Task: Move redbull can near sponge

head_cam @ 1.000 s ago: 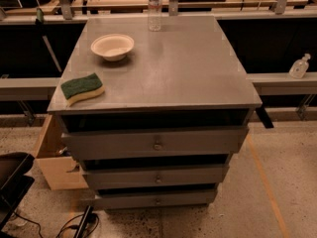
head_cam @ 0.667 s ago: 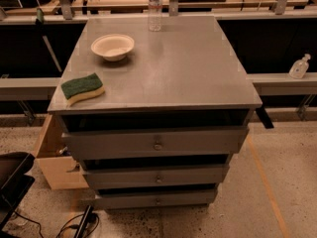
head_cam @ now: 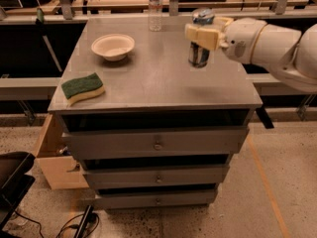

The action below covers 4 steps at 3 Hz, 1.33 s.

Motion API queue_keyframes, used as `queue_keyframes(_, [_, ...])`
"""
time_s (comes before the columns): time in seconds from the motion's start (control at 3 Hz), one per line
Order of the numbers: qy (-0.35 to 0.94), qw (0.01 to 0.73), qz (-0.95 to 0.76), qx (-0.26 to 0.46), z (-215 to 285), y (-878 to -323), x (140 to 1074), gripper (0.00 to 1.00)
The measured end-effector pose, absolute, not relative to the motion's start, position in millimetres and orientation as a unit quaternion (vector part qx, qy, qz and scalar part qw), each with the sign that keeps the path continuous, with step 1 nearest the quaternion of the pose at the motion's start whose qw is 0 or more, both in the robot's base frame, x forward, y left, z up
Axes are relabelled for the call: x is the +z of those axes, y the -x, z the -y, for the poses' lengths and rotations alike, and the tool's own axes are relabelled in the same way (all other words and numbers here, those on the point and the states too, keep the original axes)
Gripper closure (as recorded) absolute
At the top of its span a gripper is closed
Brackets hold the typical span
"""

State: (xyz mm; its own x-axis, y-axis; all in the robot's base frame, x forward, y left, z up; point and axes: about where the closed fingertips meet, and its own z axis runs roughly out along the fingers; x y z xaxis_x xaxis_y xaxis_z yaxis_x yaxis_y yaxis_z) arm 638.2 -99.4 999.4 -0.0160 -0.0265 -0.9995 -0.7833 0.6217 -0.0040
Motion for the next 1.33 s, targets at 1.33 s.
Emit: queue_keyframes(1.33, [0.449, 0.534, -0.576, 0.426, -45.8, -647.1, 929.4, 1.00])
